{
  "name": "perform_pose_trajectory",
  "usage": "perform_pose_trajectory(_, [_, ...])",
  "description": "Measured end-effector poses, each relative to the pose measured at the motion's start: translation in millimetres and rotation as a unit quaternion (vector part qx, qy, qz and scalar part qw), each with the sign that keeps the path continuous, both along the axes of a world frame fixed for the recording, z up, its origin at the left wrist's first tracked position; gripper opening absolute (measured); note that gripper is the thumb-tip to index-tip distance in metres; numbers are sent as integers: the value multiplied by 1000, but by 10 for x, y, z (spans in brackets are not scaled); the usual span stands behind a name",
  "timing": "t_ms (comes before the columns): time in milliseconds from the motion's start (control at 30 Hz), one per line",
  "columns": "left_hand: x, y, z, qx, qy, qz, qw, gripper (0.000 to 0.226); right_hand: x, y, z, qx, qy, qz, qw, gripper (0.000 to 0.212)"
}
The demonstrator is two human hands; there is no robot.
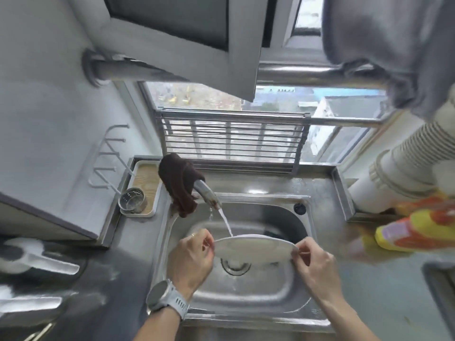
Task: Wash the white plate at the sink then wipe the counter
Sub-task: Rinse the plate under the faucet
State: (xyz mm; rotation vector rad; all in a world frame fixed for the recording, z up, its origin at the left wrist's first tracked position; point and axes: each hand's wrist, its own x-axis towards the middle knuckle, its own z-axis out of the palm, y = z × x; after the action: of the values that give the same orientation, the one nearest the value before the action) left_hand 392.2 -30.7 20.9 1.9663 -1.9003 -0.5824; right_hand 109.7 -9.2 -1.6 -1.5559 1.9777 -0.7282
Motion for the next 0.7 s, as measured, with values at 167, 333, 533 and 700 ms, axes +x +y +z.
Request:
perform_pose_trajectory(167, [121, 165, 730, -84, -11, -19, 996, 14, -5, 184, 790, -82, 28, -10, 996, 14])
perform_pose_trajectory(333, [159, 268, 891, -111, -38, -7, 993, 8, 54, 269, 908, -83, 57, -37, 994, 8])
perform_pose_trajectory(533, [201, 292, 557, -10, -74, -16, 997, 8, 195, 248, 638, -23, 52, -20, 998, 11])
perform_pose_trajectory(700, [255, 273, 555, -47, -66, 4, 997, 12, 194, 294, 579, -43, 60, -25, 997, 12])
